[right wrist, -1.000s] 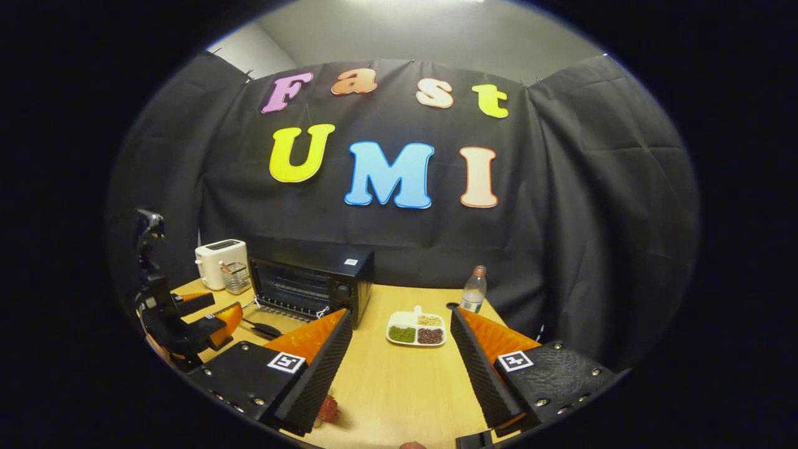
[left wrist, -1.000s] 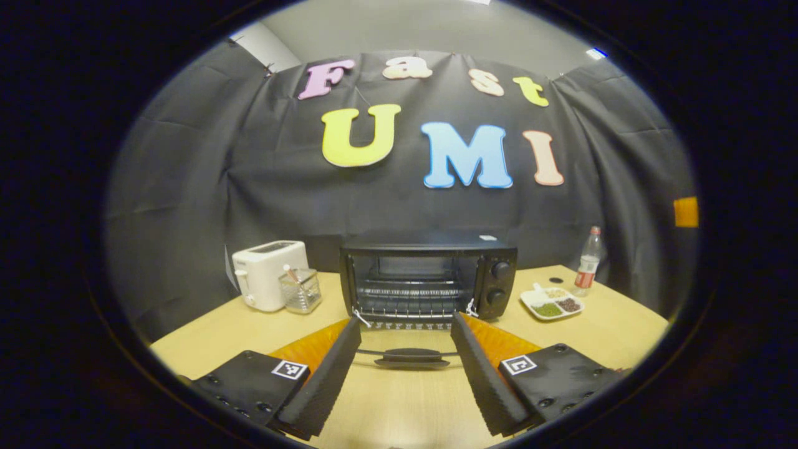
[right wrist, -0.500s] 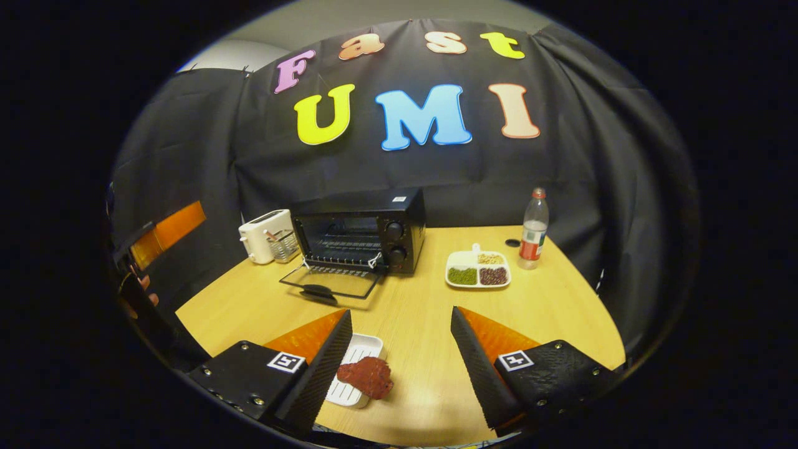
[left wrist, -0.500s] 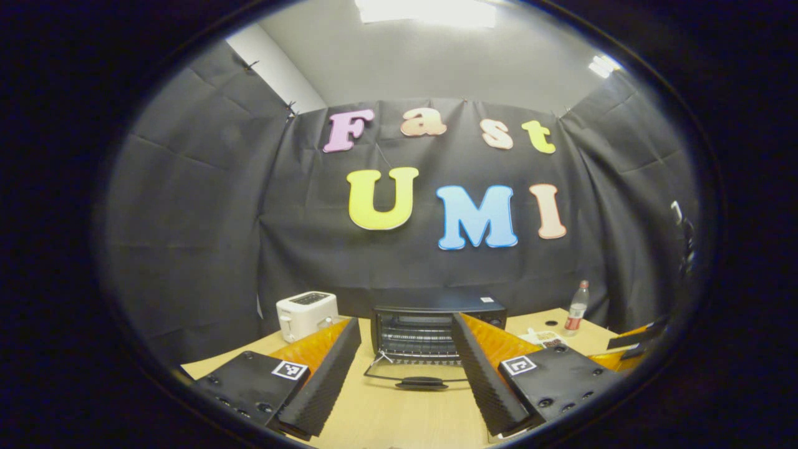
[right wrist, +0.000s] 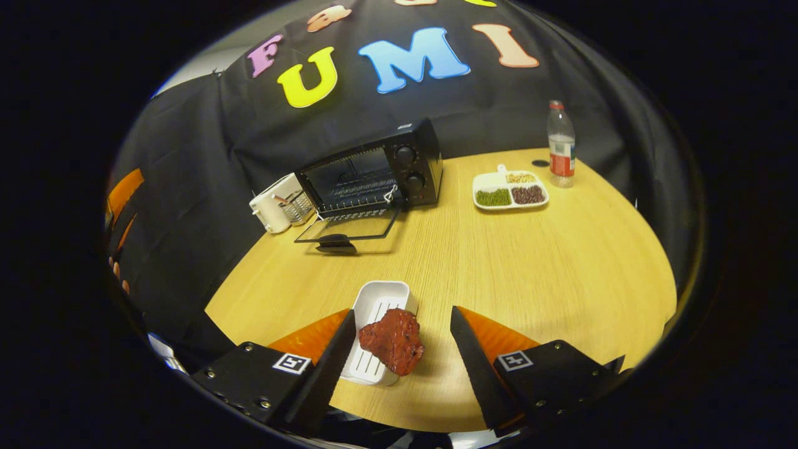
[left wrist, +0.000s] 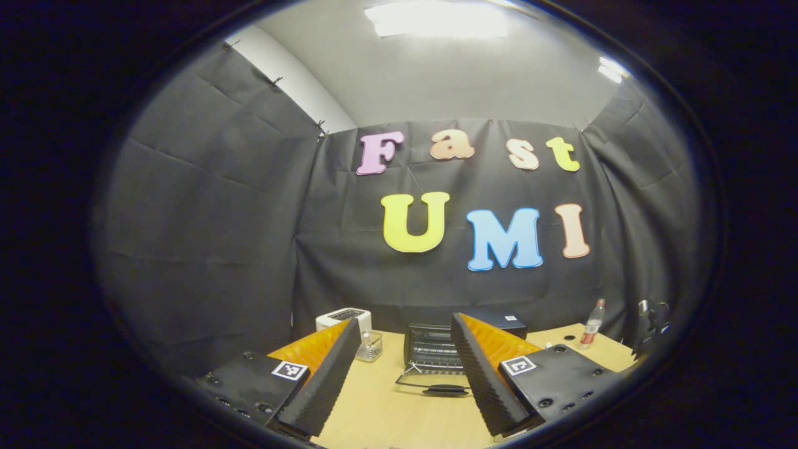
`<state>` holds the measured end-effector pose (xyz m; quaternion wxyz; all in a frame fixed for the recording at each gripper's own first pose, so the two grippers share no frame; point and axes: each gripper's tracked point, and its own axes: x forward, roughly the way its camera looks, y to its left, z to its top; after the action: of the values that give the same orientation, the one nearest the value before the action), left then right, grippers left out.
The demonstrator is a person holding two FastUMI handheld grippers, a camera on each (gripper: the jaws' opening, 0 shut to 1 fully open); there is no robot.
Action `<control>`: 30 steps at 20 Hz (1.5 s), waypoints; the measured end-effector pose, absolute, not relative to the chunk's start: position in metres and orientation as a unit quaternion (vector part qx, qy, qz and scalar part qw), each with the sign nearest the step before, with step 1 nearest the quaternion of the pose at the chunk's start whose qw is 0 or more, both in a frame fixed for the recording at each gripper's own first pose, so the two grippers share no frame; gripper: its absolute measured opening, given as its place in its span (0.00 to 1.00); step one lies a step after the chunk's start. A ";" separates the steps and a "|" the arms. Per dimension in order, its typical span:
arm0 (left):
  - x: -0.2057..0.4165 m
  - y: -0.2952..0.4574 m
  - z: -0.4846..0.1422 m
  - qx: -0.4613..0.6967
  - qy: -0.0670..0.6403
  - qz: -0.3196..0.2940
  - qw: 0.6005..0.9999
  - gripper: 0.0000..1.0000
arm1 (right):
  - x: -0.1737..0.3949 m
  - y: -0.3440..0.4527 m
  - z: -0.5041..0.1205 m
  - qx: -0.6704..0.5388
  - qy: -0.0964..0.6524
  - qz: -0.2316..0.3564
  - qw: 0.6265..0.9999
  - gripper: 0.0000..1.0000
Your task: Open the electric oven with the left hand, put the food in, and close the electric oven.
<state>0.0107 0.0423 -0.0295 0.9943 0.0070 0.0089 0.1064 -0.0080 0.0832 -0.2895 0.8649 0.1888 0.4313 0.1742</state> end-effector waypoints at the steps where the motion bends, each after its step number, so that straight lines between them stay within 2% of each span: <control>1: 0.009 0.044 -0.028 0.010 0.009 0.109 0.994 1.00 | -0.007 0.086 -0.298 0.209 0.445 0.171 0.854 0.82; 2: 0.007 0.045 -0.027 0.013 0.008 0.111 0.994 0.91 | -0.015 0.086 -0.302 0.227 0.458 0.167 0.843 0.80; 3: 0.007 0.046 -0.025 0.017 0.009 0.112 0.994 0.91 | -0.018 0.087 -0.308 0.243 0.473 0.166 0.831 0.72; 5: 0.006 0.043 -0.024 0.021 0.010 0.110 0.994 0.91 | -0.022 0.089 -0.316 0.266 0.489 0.159 0.816 0.72; 7: 0.004 0.038 -0.028 0.029 0.015 0.108 0.994 0.91 | -0.024 0.091 -0.312 0.286 0.495 0.168 0.803 0.29; 9: 0.003 0.033 -0.029 0.032 0.018 0.104 0.994 0.91 | -0.028 0.101 -0.314 0.303 0.487 0.185 0.798 0.29; 10: 0.001 0.031 -0.028 0.032 0.018 0.103 0.994 0.91 | -0.027 0.099 -0.303 0.308 0.489 0.193 0.793 0.22; 11: 0.000 0.029 -0.028 0.031 0.016 0.103 0.994 1.00 | -0.027 0.102 -0.300 0.304 0.489 0.206 0.791 0.14; 12: 0.001 0.028 -0.025 0.030 0.012 0.104 0.994 0.97 | -0.025 0.102 -0.294 0.296 0.482 0.214 0.796 0.15; 13: -0.001 0.028 -0.023 0.027 0.009 0.104 0.994 1.00 | -0.024 0.101 -0.290 0.287 0.475 0.221 0.802 0.14; 14: 0.000 0.027 -0.023 0.026 0.007 0.103 0.994 0.97 | -0.025 0.101 -0.282 0.282 0.469 0.228 0.805 0.14; 16: 0.003 0.029 -0.023 0.024 0.002 0.103 0.994 0.97 | -0.025 0.105 -0.276 0.264 0.467 0.240 0.809 0.14; 17: 0.007 0.030 -0.025 0.021 0.001 0.101 0.995 0.97 | -0.018 0.098 -0.282 0.244 0.468 0.220 0.820 0.15; 18: 0.011 0.031 -0.027 0.016 0.002 0.097 0.995 0.97 | -0.022 0.097 -0.284 0.231 0.473 0.219 0.822 0.04; 21: 0.030 0.035 -0.028 0.002 -0.005 0.085 0.996 0.97 | -0.014 0.097 -0.275 0.255 0.473 0.197 0.820 0.04; 22: 0.036 0.037 -0.028 0.001 -0.005 0.081 0.997 1.00 | -0.009 0.096 -0.269 0.268 0.471 0.186 0.819 0.03; 30: 0.093 0.070 -0.032 -0.010 -0.015 0.052 0.998 1.00 | 0.075 0.119 -0.213 0.364 0.391 0.143 0.833 0.04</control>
<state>0.0935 0.0696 -0.0318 0.9985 -0.0100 -0.0146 0.0518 0.0748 0.1190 -0.2130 0.8330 0.3638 0.3913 0.1435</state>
